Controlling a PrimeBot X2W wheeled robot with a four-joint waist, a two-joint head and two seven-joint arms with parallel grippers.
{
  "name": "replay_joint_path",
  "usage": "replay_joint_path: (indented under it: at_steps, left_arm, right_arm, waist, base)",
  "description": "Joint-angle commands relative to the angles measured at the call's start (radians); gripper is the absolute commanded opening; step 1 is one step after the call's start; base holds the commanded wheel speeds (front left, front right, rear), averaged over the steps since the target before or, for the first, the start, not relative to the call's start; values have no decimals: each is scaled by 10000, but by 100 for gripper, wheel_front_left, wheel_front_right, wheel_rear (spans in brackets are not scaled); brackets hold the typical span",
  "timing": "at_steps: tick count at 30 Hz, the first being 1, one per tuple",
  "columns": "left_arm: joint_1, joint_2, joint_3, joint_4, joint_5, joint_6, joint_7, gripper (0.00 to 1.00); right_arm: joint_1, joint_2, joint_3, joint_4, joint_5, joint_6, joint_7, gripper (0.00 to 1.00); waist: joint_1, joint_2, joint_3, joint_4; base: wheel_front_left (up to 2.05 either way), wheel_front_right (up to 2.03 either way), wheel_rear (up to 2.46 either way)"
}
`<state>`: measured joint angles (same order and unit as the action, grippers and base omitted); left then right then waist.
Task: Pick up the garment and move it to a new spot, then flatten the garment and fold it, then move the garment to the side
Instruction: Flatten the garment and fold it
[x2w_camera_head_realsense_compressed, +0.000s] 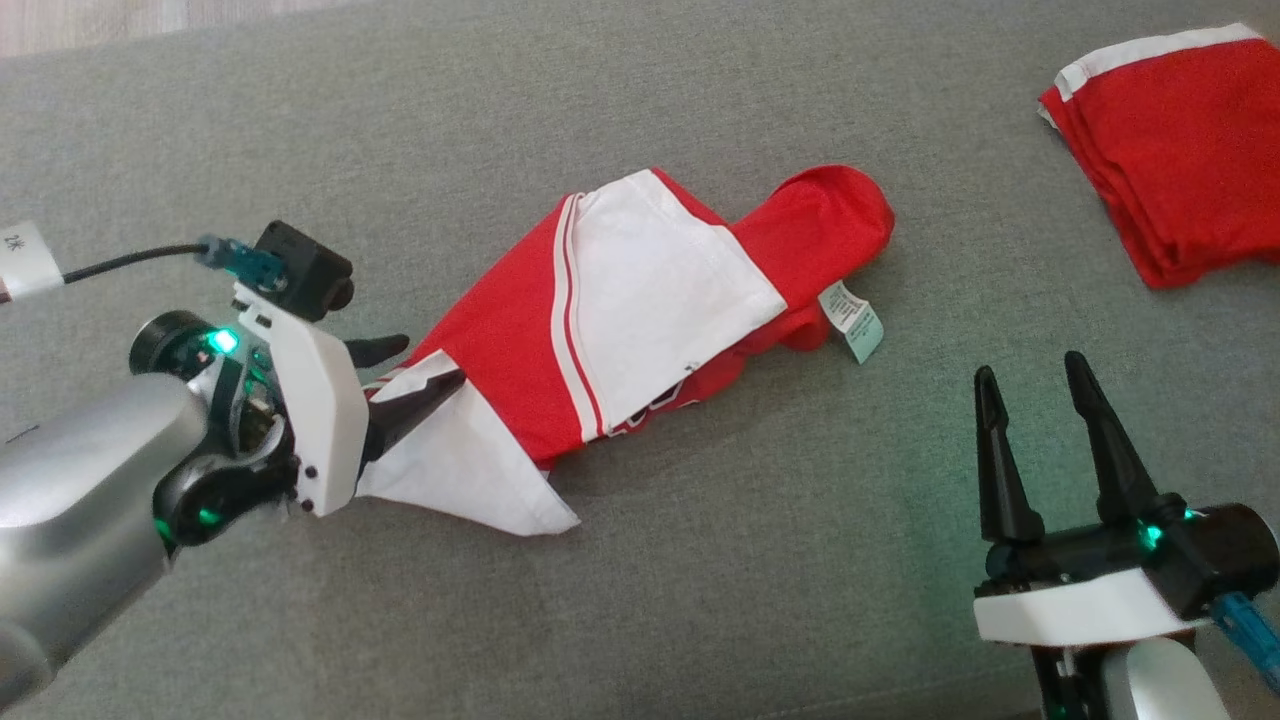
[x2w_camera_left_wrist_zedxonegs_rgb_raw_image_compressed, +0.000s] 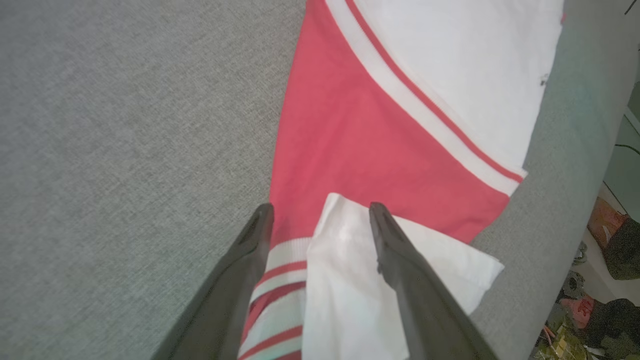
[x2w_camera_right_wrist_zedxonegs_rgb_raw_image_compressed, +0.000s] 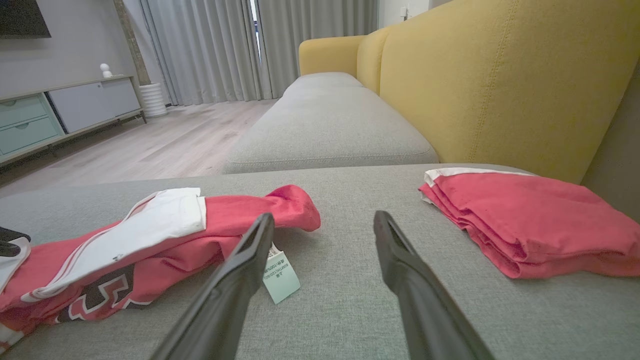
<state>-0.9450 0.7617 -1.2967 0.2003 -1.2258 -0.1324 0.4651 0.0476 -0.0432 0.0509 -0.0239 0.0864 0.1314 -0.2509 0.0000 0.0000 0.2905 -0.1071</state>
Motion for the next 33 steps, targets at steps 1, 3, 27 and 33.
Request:
replay_joint_path:
  at_steps: [1, 3, 27, 33]
  left_arm:
    - [-581, 355, 410, -146, -111, 18, -77, 100]
    - [-582, 355, 366, -134, -224, 18, -42, 67]
    - [-639, 1330, 607, -887, 851, 18, -5052, 0]
    - [-611, 1457, 1178, -642, 1750, 608, -6814, 0]
  right_arm:
    - [-229, -70, 218, -322, -36, -7, -109, 100]
    - [-237, -70, 213, -324, -38, -7, -109, 100]
    - [-636, -374, 484, 691, 115, -7, -109, 100]
    - [-1809, -1061, 381, 2366, 1304, -7, -19, 100]
  waist:
    - [0, 0, -1, -9]
    - [0, 0, 6, -26]
    - [0, 0, -595, 938]
    - [0, 0, -528, 1581]
  base:
    - [0, 0, 0]
    - [0, 0, 0]
    - [0, 0, 0]
    - [0, 0, 0]
